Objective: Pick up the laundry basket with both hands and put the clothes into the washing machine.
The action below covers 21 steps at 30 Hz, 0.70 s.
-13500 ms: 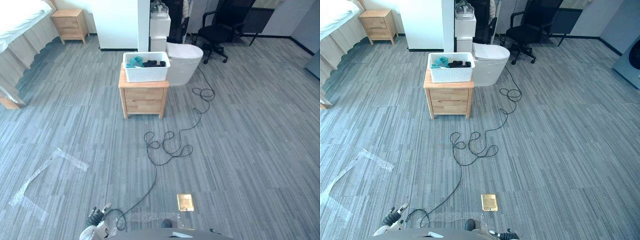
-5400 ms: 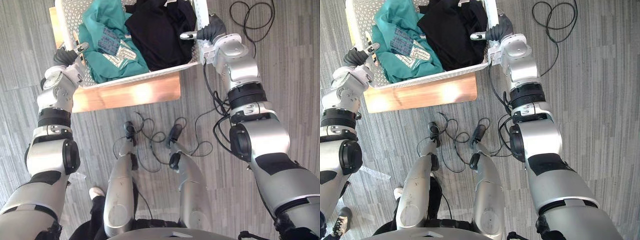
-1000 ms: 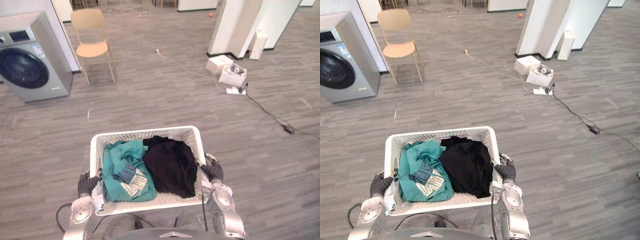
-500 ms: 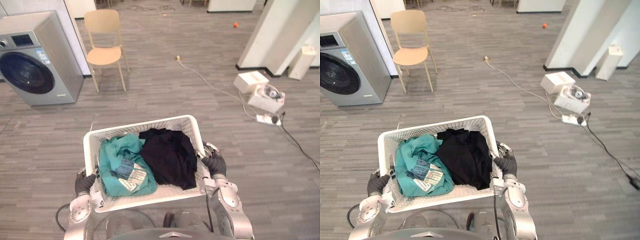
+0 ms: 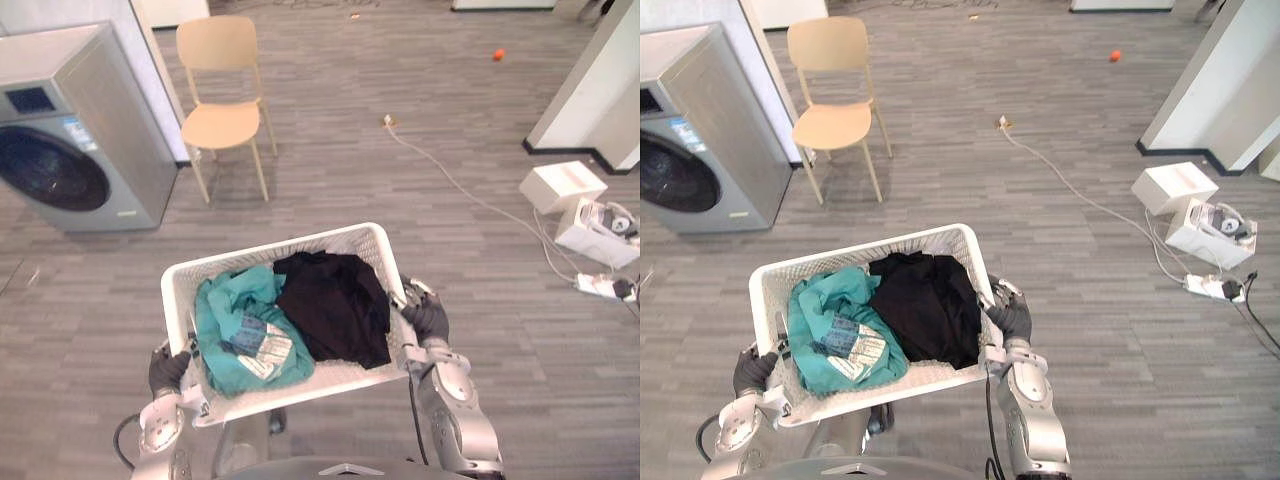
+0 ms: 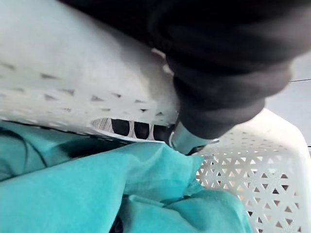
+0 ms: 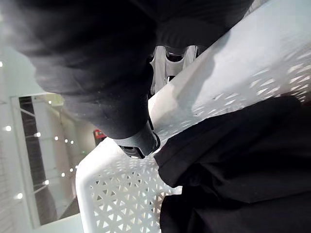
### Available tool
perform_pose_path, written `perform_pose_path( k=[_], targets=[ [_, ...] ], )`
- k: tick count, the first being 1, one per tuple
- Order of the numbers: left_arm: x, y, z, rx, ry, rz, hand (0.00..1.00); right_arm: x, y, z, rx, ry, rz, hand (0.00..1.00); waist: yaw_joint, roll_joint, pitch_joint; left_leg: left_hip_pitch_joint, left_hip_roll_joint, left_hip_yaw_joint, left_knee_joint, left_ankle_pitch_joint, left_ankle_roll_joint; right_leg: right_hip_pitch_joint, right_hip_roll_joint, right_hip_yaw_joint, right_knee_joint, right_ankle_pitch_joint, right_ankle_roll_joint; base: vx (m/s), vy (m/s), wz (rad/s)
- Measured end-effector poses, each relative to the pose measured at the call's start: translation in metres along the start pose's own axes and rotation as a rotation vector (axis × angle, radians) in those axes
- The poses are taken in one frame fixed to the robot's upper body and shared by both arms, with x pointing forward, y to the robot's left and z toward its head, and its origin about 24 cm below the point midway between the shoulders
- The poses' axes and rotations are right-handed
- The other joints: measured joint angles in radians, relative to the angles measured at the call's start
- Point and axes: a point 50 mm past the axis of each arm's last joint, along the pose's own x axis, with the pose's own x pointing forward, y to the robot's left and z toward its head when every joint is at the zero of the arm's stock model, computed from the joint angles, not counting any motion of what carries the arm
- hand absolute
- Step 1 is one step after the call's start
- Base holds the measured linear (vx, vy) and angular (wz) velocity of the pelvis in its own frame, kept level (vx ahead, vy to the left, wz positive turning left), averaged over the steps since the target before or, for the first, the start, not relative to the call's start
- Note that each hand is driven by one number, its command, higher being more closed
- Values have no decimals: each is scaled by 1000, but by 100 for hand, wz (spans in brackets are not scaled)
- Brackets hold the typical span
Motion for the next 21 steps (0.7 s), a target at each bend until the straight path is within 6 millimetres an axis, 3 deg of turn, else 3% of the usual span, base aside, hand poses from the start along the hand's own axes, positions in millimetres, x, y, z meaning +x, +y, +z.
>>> perform_pose_path(
  k=[1,2,3,5,6,8,9,11,13,15,16,17,19,20,21],
  targets=[
    [1,2,1,5,-2,4,100,2,2,-5,13,17,-4,100,-2,-20,-2,32,-28,-4,13,-45,13,-52,-47,8,135,146,-21,761,237,30],
    [1,5,1,13,1,15,100,5,5,-11,25,46,-4,100,-6,-25,0,93,-52,-15,11,-87,22,-118,-93,-15,306,156,-48,866,241,34],
    [0,8,1,22,1,39,100,7,8,-16,38,63,-2,100,-12,-3,13,188,-59,-43,-23,-115,23,-145,-95,-61,405,112,-79,701,182,31],
    [0,13,4,36,-13,50,100,4,10,-19,26,73,4,100,-19,38,19,320,-54,-98,-112,-132,16,-193,-53,-132,419,34,-107,574,136,49],
    [0,14,7,45,-30,48,100,2,11,-21,22,77,12,100,-27,55,12,360,-52,-124,-154,-132,15,-240,-26,-160,381,-7,-103,580,84,80],
    [1,13,15,42,-70,43,100,1,10,-21,25,71,21,100,-39,62,10,426,-51,-164,-208,-137,7,-330,14,-198,230,-66,-92,496,11,67],
    [1,12,19,38,-86,40,100,1,9,-21,27,71,22,100,-43,74,17,458,-40,-171,-227,-144,-6,-376,51,-202,63,-76,-88,523,-38,46],
    [2,13,21,35,-96,44,100,1,8,-21,29,74,20,100,-52,79,21,508,-20,-184,-255,-165,-36,-421,110,-191,-211,-19,-82,566,-74,34],
    [3,16,23,43,-104,51,100,-3,7,-25,34,89,14,100,-53,64,18,585,-3,-179,-295,-198,-83,-444,170,-156,-555,141,-67,526,-130,13],
    [2,18,22,52,-98,54,100,-12,4,-31,33,116,6,100,-66,32,13,659,-9,-194,-315,-239,-125,-443,177,-95,-588,187,-93,656,-246,28],
    [0,16,17,44,-84,54,100,-19,1,-34,27,131,0,100,-71,28,9,703,14,-199,-300,-262,-147,-444,186,-82,-502,266,-119,559,-251,32],
    [-1,15,16,42,-78,56,100,-21,-1,-34,26,134,-5,100,-72,34,9,704,26,-198,-271,-265,-148,-449,186,-92,-462,273,-119,547,-279,17],
    [-4,8,11,17,-62,50,100,-24,-4,-27,26,106,-13,100,-81,76,18,595,127,-201,53,-262,-133,-411,238,-141,-404,158,-141,517,-310,18],
    [-4,7,11,16,-61,47,100,-24,-5,-23,32,89,-15,100,-89,89,24,545,160,-212,177,-239,-129,-393,255,-155,-402,138,-150,604,-338,24],
    [-5,3,9,5,-55,39,100,-25,-7,-16,43,63,-18,100,-92,106,32,454,229,-225,403,-118,-129,-350,287,-174,-390,97,-168,502,-264,8]
  ],
)
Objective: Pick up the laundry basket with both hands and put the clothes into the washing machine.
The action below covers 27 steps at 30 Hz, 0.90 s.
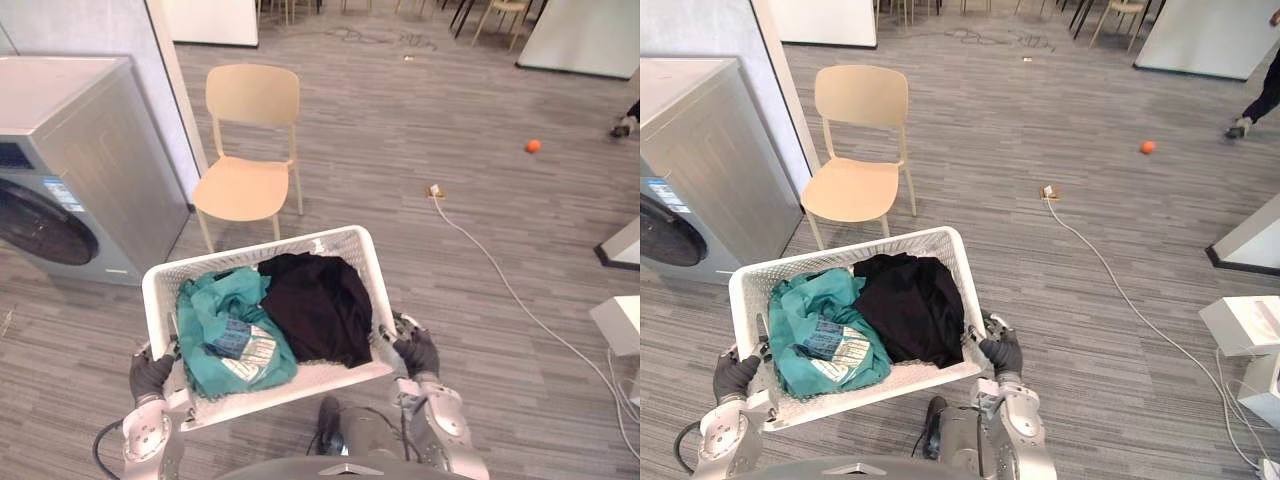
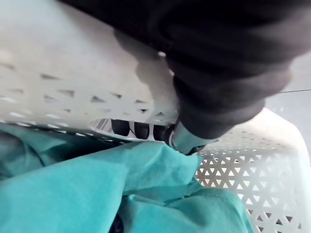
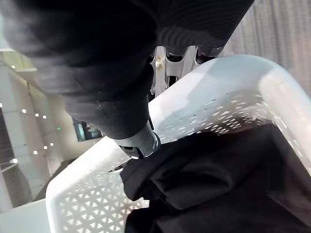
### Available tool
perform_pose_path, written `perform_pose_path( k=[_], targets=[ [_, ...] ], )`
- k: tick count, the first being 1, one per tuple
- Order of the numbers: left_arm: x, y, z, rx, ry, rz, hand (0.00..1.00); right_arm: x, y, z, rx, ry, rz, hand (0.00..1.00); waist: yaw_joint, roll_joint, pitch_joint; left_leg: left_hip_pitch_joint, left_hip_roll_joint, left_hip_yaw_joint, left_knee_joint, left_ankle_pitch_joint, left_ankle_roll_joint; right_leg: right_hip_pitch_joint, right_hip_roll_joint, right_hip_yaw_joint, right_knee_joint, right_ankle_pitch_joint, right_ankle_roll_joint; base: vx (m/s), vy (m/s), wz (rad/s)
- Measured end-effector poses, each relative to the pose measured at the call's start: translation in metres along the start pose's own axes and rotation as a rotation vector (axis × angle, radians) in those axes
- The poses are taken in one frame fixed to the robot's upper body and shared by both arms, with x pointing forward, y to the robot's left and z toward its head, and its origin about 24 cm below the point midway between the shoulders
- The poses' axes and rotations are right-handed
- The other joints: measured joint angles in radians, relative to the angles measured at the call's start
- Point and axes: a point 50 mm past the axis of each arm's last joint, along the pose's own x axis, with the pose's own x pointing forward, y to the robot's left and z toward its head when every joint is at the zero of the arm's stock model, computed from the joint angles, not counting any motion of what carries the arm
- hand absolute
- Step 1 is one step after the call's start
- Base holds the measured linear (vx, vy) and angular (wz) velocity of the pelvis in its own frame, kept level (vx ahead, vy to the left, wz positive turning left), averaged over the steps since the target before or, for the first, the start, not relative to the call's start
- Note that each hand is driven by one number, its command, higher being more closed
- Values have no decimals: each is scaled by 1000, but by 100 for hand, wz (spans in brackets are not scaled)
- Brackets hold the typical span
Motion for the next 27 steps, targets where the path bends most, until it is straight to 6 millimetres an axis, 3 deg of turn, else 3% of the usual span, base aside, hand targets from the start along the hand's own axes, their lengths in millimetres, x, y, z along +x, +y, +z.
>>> perform_pose_path(
  k=[1,2,5,6,9,10,11,13,14,15,17,18,20,22,23,24,25,26,27],
  targets=[
    [-1,-1,-1,-5,4,-2,100,-1,-1,4,-2,-13,-4,100,14,7,5,-50,53,7,152,86,11,37,26,0,5,-32,-11,600,-280,-12],
    [-2,-3,-3,-14,14,-6,100,-1,-3,4,5,-20,-14,100,27,9,9,-108,120,32,355,109,50,93,51,2,5,-71,-28,394,-166,-23],
    [-3,-4,-6,-15,27,-14,100,-1,-9,4,3,-18,-48,100,41,-7,10,-243,189,99,563,42,138,216,64,26,-39,-135,-20,442,-172,-7],
    [-3,-4,-6,-18,29,-16,100,-1,-9,5,1,-20,-53,100,47,-7,10,-268,184,113,545,27,134,233,63,32,-55,-139,-22,388,-111,-10],
    [-3,-4,-9,-30,41,-14,100,2,-10,7,0,-29,-57,100,57,-5,13,-357,104,166,257,-45,86,300,34,51,-108,-147,-11,382,-29,-15],
    [-3,-4,-12,-36,56,-13,100,3,-10,7,-2,-31,-56,100,59,-5,12,-364,64,172,71,-67,53,329,19,55,-124,-155,-1,392,31,-10],
    [-3,-4,-13,-43,64,-14,100,4,-11,8,-6,-32,-54,100,59,-3,11,-366,45,167,-25,-70,42,344,14,57,-134,-158,4,501,59,-10],
    [-2,-5,-12,-45,61,-18,100,7,-13,6,-19,-23,-54,100,58,-6,13,-372,-37,107,-359,-27,-27,407,-11,67,-170,-178,39,490,109,-7],
    [-2,-5,-12,-46,60,-17,100,8,-13,6,-19,-22,-54,100,59,-7,13,-371,-47,94,-395,-13,-32,414,-15,70,-172,-183,48,437,161,-22],
    [-1,-4,-11,-46,57,-9,100,11,-12,5,-18,-19,-51,100,62,-1,10,-373,-73,50,-540,50,-43,443,-22,91,-190,-202,81,437,206,-42],
    [-1,-2,-11,-46,56,1,100,12,-11,2,-12,-6,-50,100,82,-3,0,-379,-86,41,-541,197,-33,484,-53,145,-189,-243,150,556,341,-71],
    [0,-2,-9,-49,48,7,100,13,-9,0,-3,-2,-46,100,83,-22,-9,-387,-115,60,-472,201,-16,489,-95,174,-164,-265,188,510,349,-49],
    [2,-3,-7,-52,39,6,100,13,-7,0,12,-5,-52,100,71,-43,-17,-403,-142,74,-407,135,5,453,-140,187,-82,-266,192,437,287,-9],
    [4,-1,-4,-49,26,15,100,13,-4,-1,21,-6,-53,100,73,-86,-15,-368,-198,117,-384,62,42,332,-219,228,213,-226,222,549,397,-4],
    [5,2,-3,-47,22,26,100,13,-2,-2,24,-2,-49,100,66,-95,-15,-325,-225,119,-393,35,67,258,-262,234,403,-117,201,463,314,10],
    [6,2,-2,-46,20,33,100,13,-1,-3,22,1,-44,100,64,-93,-14,-299,-232,119,-401,26,80,229,-281,238,481,-76,187,425,257,13],
    [7,9,0,-40,13,62,100,15,2,-7,21,18,-25,100,64,-84,-8,-230,-238,118,-434,11,93,179,-287,221,608,-78,171,400,216,-4],
    [8,17,2,-38,2,99,100,17,7,-9,20,29,-3,100,66,-63,1,-158,-231,116,-483,3,91,146,-280,184,659,-105,131,375,196,-10],
    [8,21,4,-36,-6,118,100,17,10,-11,20,35,8,100,65,-51,5,-129,-226,114,-503,1,91,131,-273,157,659,-121,113,397,148,-8]
  ],
)
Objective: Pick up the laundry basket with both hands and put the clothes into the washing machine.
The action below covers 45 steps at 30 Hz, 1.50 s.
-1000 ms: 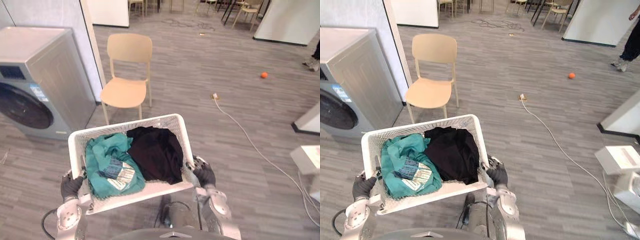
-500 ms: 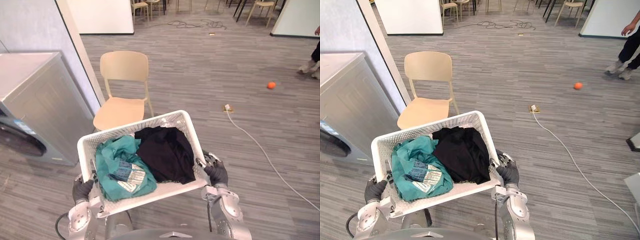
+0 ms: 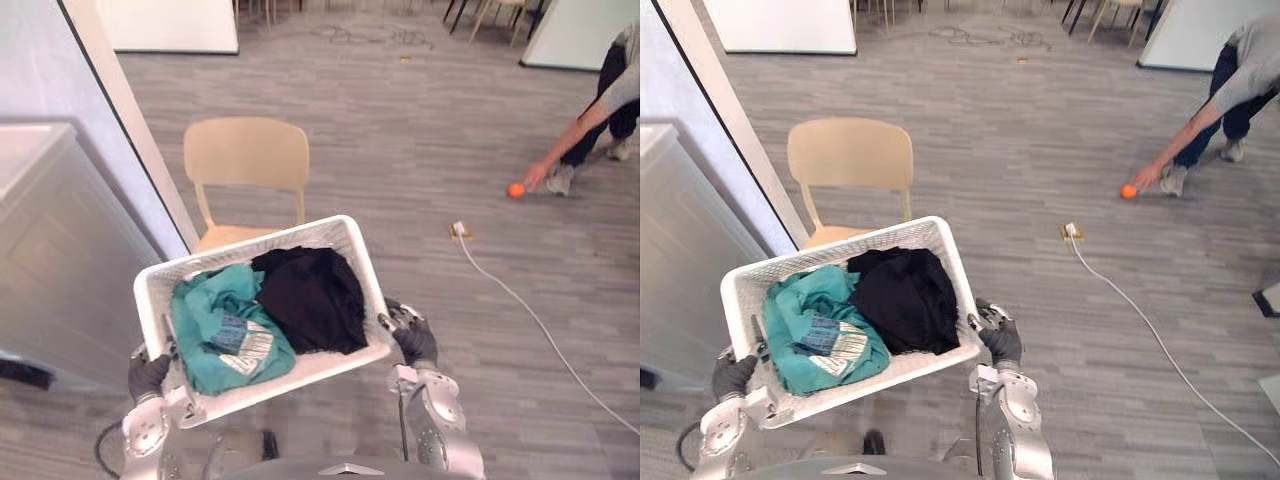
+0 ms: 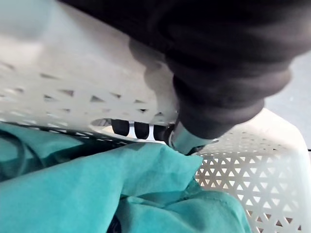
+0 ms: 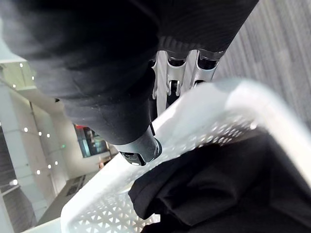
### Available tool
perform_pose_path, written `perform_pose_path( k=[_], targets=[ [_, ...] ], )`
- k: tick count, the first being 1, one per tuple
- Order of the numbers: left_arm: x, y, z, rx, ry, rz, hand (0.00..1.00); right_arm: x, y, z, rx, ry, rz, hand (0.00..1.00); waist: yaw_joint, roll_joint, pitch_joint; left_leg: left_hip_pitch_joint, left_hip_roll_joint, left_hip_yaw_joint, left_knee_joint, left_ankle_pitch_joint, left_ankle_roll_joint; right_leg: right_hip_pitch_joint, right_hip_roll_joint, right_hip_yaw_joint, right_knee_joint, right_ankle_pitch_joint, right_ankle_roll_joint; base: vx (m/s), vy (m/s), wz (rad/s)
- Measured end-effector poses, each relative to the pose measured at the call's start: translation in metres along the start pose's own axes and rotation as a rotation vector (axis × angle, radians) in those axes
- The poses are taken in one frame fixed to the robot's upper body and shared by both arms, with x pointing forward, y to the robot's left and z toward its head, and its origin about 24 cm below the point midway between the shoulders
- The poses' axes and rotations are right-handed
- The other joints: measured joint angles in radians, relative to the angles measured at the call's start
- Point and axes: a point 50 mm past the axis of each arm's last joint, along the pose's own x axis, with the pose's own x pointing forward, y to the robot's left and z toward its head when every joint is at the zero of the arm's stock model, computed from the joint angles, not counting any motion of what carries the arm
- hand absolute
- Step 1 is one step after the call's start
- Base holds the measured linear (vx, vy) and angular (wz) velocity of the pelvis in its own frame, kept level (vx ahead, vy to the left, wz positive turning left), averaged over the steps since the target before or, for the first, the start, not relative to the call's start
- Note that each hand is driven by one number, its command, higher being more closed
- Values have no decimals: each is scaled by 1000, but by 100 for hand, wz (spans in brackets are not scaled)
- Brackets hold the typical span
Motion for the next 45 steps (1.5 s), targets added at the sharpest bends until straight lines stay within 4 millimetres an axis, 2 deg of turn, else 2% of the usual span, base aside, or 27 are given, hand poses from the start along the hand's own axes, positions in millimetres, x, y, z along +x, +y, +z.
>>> perform_pose_path(
  k=[2,4,5,6,7,8,12,13,16,19,21,22,23,26,27,29,30,31,32,34,36,38,39,41,42,43,45],
  targets=[
    [3,16,16,-11,-73,80,100,-1,7,-5,-2,23,34,100,-2,0,-2,61,16,-7,-50,-2,-1,-56,72,-78,-158,-68,1,288,55,9],
    [4,25,22,-23,-105,126,100,-2,10,-7,-3,31,48,100,-5,-2,-2,86,20,-4,-69,-2,-1,-63,134,-122,-381,-75,1,276,-22,12],
    [3,31,24,-25,-111,157,100,-4,11,-10,-5,40,57,100,-2,-14,-8,101,5,2,-71,-8,-12,-48,161,-140,-571,9,-38,312,-33,3],
    [3,34,25,-24,-117,170,100,-6,14,-11,-6,47,71,100,2,-37,-17,103,-15,2,-65,-18,-23,-44,160,-148,-642,70,-84,270,-25,-4],
    [2,31,19,-50,-92,178,100,-9,11,-16,-30,71,88,100,8,1,-7,120,8,-14,-43,-54,-47,-2,176,-176,-660,58,-93,207,-13,2],
    [1,31,18,-49,-89,180,100,-10,11,-16,-33,73,94,100,9,11,-3,119,14,-18,-29,-57,-51,14,184,-178,-679,56,-91,198,-9,4],
    [0,32,18,-4,-95,182,100,-22,22,-29,-26,128,154,100,16,12,6,23,52,-16,201,-58,-57,39,189,-172,-690,17,-94,111,-19,0],
    [0,32,17,11,-96,182,100,-22,23,-28,-25,123,160,100,19,12,10,-10,87,14,276,-81,-60,52,189,-171,-692,14,-99,87,13,-14],
    [0,31,18,17,-100,174,100,-20,23,-20,-22,89,161,100,17,10,11,-36,180,59,295,-96,-48,55,179,-160,-692,10,-100,90,32,-13],
    [1,30,18,17,-100,160,100,-18,22,-19,-27,86,164,100,8,4,10,-21,221,10,191,-76,-57,51,140,-137,-693,22,-80,52,134,-15],
    [2,30,17,18,-95,157,100,-18,18,-18,-39,87,161,100,6,14,4,13,221,-93,69,-2,-60,50,121,-120,-702,39,-52,22,294,-13],
    [2,30,16,18,-89,155,100,-18,14,-18,-34,85,151,100,3,31,-4,29,221,-144,2,116,-49,47,118,-114,-705,45,-22,11,272,-4],
    [4,30,14,19,-80,157,100,-17,11,-18,-36,89,148,100,1,35,-8,38,208,-171,-8,102,-93,46,113,-103,-708,50,2,11,364,-2],
    [10,29,11,30,-63,157,100,-17,6,-25,-27,116,129,100,-11,16,-18,36,142,-160,-46,90,-114,55,48,-100,-765,99,56,-30,369,20],
    [10,28,11,30,-63,155,100,-17,6,-24,-27,114,129,100,-13,18,-18,37,134,-158,-60,82,-126,55,44,-101,-779,112,67,-62,336,18],
    [12,28,13,38,-70,149,100,-13,-1,-20,-32,95,104,100,-16,41,-8,42,120,-141,-121,35,-191,38,31,-95,-824,164,100,-98,330,1],
    [13,28,13,43,-71,145,100,-10,-1,-18,-41,87,99,100,-13,44,-3,38,107,-133,-132,35,-189,24,24,-86,-828,176,102,-131,263,-24],
    [13,28,13,49,-72,140,100,-7,-3,-14,-53,72,92,100,-9,30,0,30,85,-104,-131,37,-176,10,7,-61,-852,203,98,-112,167,-33],
    [14,28,14,54,-72,137,100,-5,-4,-12,-54,63,89,100,-9,41,6,20,76,-93,-124,35,-170,2,2,-48,-867,221,99,-141,191,-51],
    [23,18,23,71,-106,96,100,8,1,2,-65,9,93,100,-10,48,41,-46,61,-46,-66,15,-142,-39,-9,-9,-927,286,92,-181,175,-48],
    [32,7,39,70,-162,57,100,21,7,11,-100,-25,102,100,-13,46,70,-116,60,-19,-30,6,-138,-91,-10,11,-969,327,72,-279,145,-38],
    [42,-10,55,57,-221,8,100,33,16,26,-100,-79,116,100,-15,46,123,-169,63,4,-16,13,-131,-130,-9,7,-1011,339,57,-240,74,-31],
    [55,-32,71,22,-253,-56,100,49,25,46,-136,-145,130,100,-21,47,173,-233,69,5,10,19,-126,-171,-10,-17,-1033,349,43,-177,14,-12],
    [66,-53,89,1,-287,-111,100,64,34,69,-175,-218,134,100,-23,40,214,-287,78,5,44,24,-130,-208,-9,-27,-1035,381,30,-147,-8,-1],
    [69,-62,97,-3,-303,-133,100,69,37,80,-185,-247,135,100,-23,37,232,-305,81,5,58,24,-130,-218,-9,-35,-1035,399,32,-138,-47,8],
    [75,-76,114,-19,-335,-166,100,79,42,103,-206,-315,126,100,-24,31,267,-337,91,-2,82,28,-125,-235,-8,-52,-1035,435,35,-123,-57,13],
    [84,-95,140,-7,-382,-202,100,90,45,142,-257,-423,110,100,-18,28,286,-412,106,-26,113,32,-134,-281,3,-79,-1045,486,68,-87,-75,15]
  ],
)
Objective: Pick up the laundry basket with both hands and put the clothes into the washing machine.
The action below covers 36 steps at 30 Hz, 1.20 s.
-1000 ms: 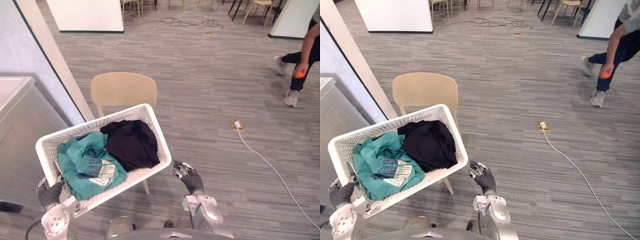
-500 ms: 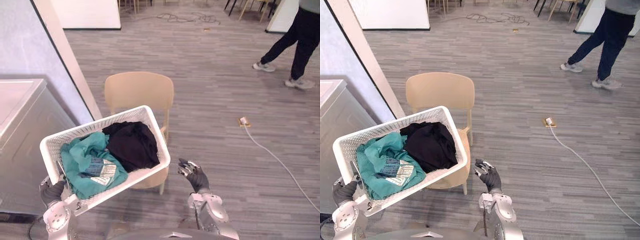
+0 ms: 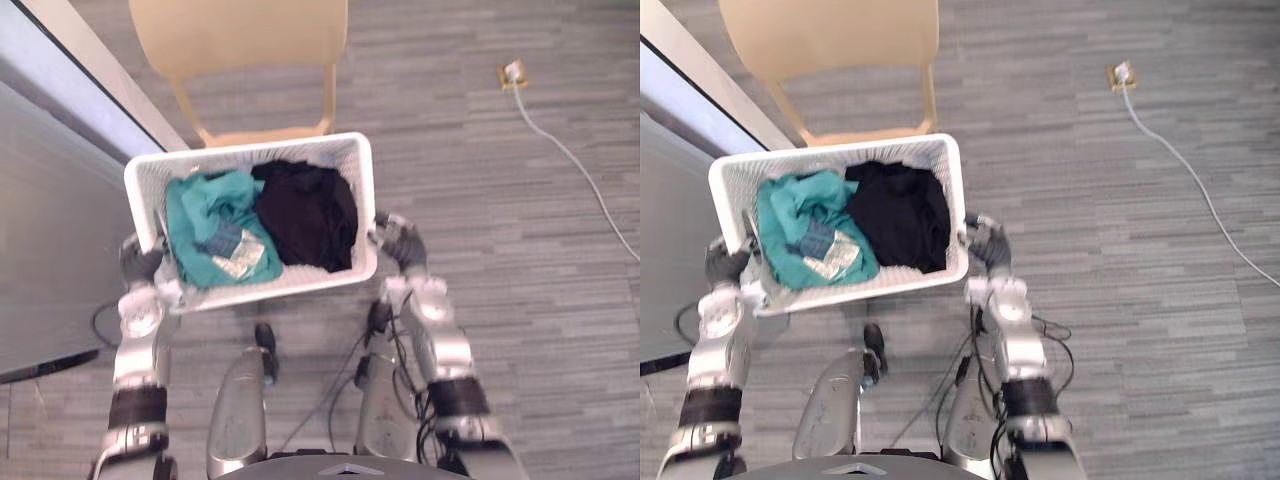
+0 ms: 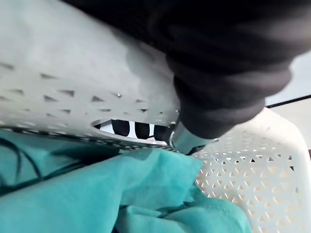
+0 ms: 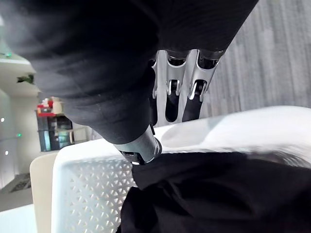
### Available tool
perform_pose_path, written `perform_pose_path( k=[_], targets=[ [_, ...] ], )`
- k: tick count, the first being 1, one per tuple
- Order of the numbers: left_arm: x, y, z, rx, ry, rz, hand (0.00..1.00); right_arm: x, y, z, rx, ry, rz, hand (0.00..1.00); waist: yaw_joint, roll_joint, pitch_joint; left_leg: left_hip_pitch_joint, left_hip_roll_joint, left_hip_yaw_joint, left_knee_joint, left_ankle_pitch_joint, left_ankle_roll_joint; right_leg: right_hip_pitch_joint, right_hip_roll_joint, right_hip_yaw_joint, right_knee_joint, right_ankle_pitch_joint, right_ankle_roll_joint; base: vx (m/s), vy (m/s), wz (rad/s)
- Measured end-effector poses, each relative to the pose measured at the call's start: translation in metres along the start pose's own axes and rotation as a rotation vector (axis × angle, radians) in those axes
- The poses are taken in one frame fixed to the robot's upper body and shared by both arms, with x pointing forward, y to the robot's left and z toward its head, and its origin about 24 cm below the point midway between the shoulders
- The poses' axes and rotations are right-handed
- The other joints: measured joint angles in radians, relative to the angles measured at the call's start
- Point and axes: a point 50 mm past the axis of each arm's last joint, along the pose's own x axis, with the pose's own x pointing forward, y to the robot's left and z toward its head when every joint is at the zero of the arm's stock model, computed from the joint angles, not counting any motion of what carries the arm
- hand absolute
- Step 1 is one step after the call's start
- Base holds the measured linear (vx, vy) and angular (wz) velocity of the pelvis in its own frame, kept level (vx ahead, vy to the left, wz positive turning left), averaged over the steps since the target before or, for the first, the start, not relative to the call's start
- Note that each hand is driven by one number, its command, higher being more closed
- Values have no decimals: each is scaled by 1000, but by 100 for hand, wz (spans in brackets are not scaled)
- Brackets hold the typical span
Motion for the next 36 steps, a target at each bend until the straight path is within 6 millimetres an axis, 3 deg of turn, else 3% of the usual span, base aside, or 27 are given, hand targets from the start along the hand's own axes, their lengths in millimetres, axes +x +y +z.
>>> perform_pose_path(
  k=[4,7,14,15,18,20,21,26,30,36],
  targets=[
    [35,-10,39,27,-72,-8,100,34,-18,48,-78,-142,-74,100,-1,0,22,-96,22,-36,-11,36,-22,-69,33,-32,-28,35,-3,-36,-70,16],
    [46,-15,67,-29,-131,-13,100,46,-29,74,-104,-214,-120,100,11,1,48,-134,32,-56,-26,55,-31,-99,48,-50,-35,39,-9,-13,-48,12],
    [54,-33,130,-174,-283,-11,100,48,-29,114,-76,-353,-137,100,47,0,82,-230,63,-71,-32,78,-42,-196,59,-79,7,22,-32,-40,-19,8],
    [55,-34,136,-190,-295,-14,0,46,-26,122,-60,-384,-125,100,50,2,94,-237,74,-64,-20,78,-43,-201,61,-84,21,13,-35,0,0,0],
    [52,-31,153,-213,-354,-35,0,41,-18,150,-23,-490,-92,100,51,1,95,-264,102,-37,-2,78,-43,-232,62,-99,69,-11,-43,-6,-6,1],
    [49,-33,162,-235,-387,-56,0,41,-18,154,-21,-505,-92,100,55,1,95,-267,111,-24,3,78,-43,-235,63,-102,81,-18,-46,-9,-9,2],
    [47,-33,168,-247,-409,-69,0,41,-18,157,-13,-513,-88,0,57,1,95,-267,114,-16,8,78,-43,-240,61,-101,94,-24,-47,0,0,0],
    [46,-24,196,-256,-506,-70,0,38,-15,161,18,-529,-65,0,62,1,95,-269,144,32,17,78,-42,-258,54,-104,148,-57,-50,-17,-21,1],
    [45,-26,206,-250,-537,-88,0,38,-15,161,11,-527,-60,0,60,1,95,-269,162,60,34,81,-39,-263,53,-103,166,-66,-50,-11,-30,-1],
    [42,-19,248,25,-686,-4,0,38,-15,160,20,-521,-44,0,56,1,95,-268,180,75,42,81,-39,-269,65,-98,172,-70,-53,-15,-38,-6]
  ],
)
